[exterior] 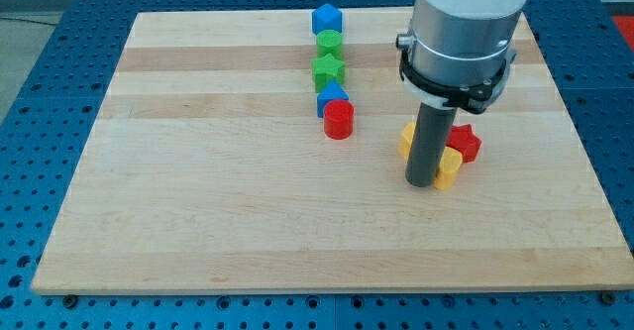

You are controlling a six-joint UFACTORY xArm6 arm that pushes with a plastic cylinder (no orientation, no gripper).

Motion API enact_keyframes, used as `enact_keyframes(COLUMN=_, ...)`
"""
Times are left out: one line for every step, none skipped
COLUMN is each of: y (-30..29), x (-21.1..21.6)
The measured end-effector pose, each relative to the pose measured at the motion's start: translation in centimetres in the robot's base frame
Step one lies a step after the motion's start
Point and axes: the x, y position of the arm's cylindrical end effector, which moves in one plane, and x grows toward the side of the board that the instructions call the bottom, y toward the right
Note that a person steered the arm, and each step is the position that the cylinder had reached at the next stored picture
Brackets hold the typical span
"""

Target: Push the red circle into the yellow hexagon

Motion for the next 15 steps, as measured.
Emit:
enact_keyframes(y=-3.2, x=1.4)
enact_keyframes(y=-10.6, x=0.7)
enact_keyframes(y=-15.8, x=-2.8)
enact_keyframes(y=-16.0, x=-7.0)
enact_keyframes(y=-14.5, x=-9.7)
enact_keyframes(y=-11.1, x=-9.5)
enact_keyframes(y=-9.2, x=-8.9)
enact_keyframes(y=-10.5, x=-8.4)
enact_keyframes(y=-9.2, x=-8.4)
enact_keyframes(y=-7.5, x=-8.4)
enact_keyframes(y=-7.0, x=-8.4)
enact_keyframes(y=-7.5, x=-8.2)
enact_keyframes(y=-7.5, x=-8.0)
enact_keyframes(y=-5.9, x=-7.5)
enact_keyframes(y=-4.3, x=-7.5)
